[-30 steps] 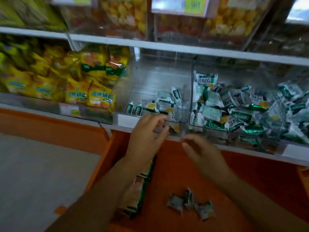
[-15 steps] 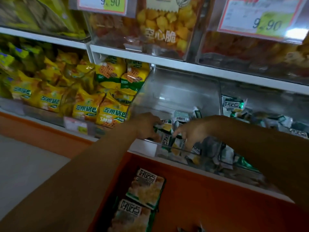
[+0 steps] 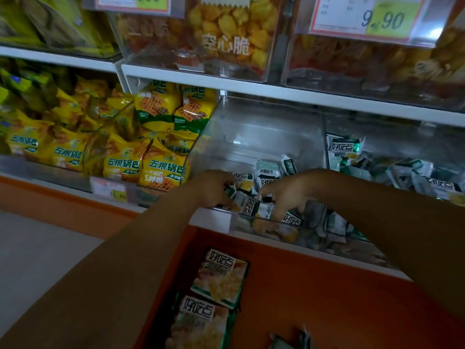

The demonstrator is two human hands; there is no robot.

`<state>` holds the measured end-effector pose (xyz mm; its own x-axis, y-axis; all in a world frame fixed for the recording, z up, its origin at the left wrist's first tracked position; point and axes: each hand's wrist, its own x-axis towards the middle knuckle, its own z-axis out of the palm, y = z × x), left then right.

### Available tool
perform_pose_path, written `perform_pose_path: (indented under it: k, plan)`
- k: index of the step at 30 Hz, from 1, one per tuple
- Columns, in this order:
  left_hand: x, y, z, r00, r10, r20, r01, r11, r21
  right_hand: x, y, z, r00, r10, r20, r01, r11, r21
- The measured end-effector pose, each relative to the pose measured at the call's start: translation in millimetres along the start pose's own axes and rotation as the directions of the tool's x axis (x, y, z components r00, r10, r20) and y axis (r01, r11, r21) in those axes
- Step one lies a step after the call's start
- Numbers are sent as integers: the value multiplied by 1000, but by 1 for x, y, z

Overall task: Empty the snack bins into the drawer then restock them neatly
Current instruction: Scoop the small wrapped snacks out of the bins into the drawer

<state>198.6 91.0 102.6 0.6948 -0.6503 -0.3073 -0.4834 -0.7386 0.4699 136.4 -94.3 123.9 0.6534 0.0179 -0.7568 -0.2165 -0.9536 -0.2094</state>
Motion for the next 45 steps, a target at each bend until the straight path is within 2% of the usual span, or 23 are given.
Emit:
perform_pose_path:
  k: [5,7,8,10,12,14,17,20,21,24,26,29,32,36,40,42,45]
  plan:
    - [-7,2,1,973,88,-212,-109,990,-92,-11,-3,1,1000,-6,16,6,1000,11]
    - [-13,5,0,940,126,-317,-173,977,-123,-12,-1,1,995,-70,-74,70,998,1]
    - [-17,7,-1,918,134,-373,-192,974,-123,-14,0,1,978,-123,-167,126,992,6]
    - [-26,13,-3,862,126,-491,-216,967,-131,-24,1,1,891,-213,-401,236,972,7]
    - [-39,21,-6,808,115,-578,-249,956,-158,-46,1,2,784,-220,-580,337,936,100]
    - [-55,31,-7,758,92,-645,-279,940,-194,-74,5,6,708,-197,-679,431,881,195]
    - [-89,50,2,719,65,-692,-320,915,-246,-115,20,31,660,-169,-732,508,818,269]
    - [-120,71,33,758,133,-639,-360,902,-239,-146,41,74,592,-119,-797,587,742,325]
    - [-125,76,50,790,158,-592,-361,900,-242,-154,47,90,596,-95,-797,592,723,356]
    - [-131,89,114,920,203,-335,-302,912,-278,-150,73,146,727,-43,-685,500,717,486]
    - [-123,91,162,965,213,-151,-249,924,-291,-126,96,189,823,20,-568,369,740,562]
    - [-95,84,229,983,151,101,-119,955,-271,-80,125,254,919,140,-369,153,736,660]
    - [-68,72,284,966,20,256,40,973,-225,-41,152,306,944,256,-209,-19,674,739]
    - [-47,61,336,935,-164,315,258,923,-286,-7,174,354,934,339,-109,-105,554,826]
    - [-31,55,364,939,-195,284,294,884,-363,18,180,381,912,401,-90,-79,387,919]
    - [-26,53,371,944,-192,267,288,875,-390,26,179,384,914,397,-82,-77,368,927]
    - [-26,52,373,942,-173,286,279,877,-390,28,179,388,898,430,-96,-90,392,916]
